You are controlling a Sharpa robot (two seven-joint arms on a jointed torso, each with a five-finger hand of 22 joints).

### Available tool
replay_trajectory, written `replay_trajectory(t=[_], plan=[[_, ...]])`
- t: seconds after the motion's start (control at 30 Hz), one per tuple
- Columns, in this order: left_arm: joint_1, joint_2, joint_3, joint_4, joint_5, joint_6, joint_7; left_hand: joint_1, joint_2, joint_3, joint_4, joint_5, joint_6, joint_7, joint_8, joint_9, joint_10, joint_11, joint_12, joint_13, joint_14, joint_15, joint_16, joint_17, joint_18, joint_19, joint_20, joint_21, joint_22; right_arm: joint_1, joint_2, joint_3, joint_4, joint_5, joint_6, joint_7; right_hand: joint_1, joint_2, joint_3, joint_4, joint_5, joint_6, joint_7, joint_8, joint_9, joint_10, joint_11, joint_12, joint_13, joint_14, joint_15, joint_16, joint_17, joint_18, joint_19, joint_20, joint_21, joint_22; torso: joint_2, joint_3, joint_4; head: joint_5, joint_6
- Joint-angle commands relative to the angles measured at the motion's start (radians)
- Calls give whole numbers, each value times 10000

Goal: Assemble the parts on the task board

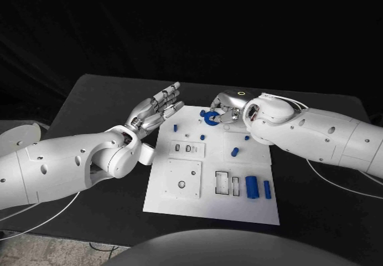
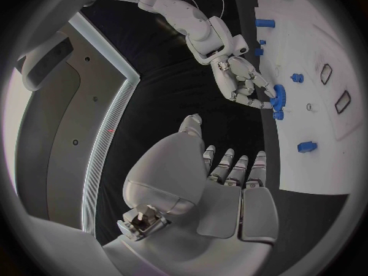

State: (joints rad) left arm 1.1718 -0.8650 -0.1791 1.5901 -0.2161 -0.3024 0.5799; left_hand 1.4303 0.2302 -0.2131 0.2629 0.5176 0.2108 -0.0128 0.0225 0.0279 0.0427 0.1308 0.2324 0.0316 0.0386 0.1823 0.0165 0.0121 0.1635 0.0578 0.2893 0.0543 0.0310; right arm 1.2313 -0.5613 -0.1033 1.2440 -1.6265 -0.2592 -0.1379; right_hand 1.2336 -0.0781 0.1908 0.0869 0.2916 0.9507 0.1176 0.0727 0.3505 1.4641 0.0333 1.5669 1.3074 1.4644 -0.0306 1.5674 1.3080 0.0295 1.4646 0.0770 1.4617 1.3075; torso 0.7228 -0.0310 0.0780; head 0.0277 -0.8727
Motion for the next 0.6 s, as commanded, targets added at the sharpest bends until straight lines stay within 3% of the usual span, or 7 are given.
replay_trajectory(t=[0.03,0.2,0.6], plan=[[3,64,6,-31,6,253,59,98,19,4,-44,62,26,79,65,13,-15,61,28,9,41,39,60,8,113,65,26,57,12,-95,-14,-52,-23,-154,425,-53,42,7,-45,-40,-251,-46,34,-54,7,1067,44,39,2634,1064,46,34,2628,60,231,66,-67,1916,6,-3,-8,-1,1],[-18,119,-2,-117,37,317,48,109,27,15,-51,71,25,96,65,13,-17,68,20,8,38,43,59,7,111,66,27,58,11,-116,-74,-52,-27,-110,401,-23,-143,61,-176,86,-873,-167,56,-78,2,1067,64,39,2634,1064,62,34,2628,75,195,81,-133,1891,0,-7,-13,-12,1],[-30,127,-8,-156,55,328,69,129,43,34,-62,83,30,127,66,14,-18,79,20,8,40,52,61,8,107,68,29,59,11,-144,-169,-52,-36,-21,366,31,-121,81,-249,84,-1041,-494,99,-118,-67,1067,70,39,2634,1064,72,34,2628,124,76,92,-315,1798,-4,-2,-4,25,1]])
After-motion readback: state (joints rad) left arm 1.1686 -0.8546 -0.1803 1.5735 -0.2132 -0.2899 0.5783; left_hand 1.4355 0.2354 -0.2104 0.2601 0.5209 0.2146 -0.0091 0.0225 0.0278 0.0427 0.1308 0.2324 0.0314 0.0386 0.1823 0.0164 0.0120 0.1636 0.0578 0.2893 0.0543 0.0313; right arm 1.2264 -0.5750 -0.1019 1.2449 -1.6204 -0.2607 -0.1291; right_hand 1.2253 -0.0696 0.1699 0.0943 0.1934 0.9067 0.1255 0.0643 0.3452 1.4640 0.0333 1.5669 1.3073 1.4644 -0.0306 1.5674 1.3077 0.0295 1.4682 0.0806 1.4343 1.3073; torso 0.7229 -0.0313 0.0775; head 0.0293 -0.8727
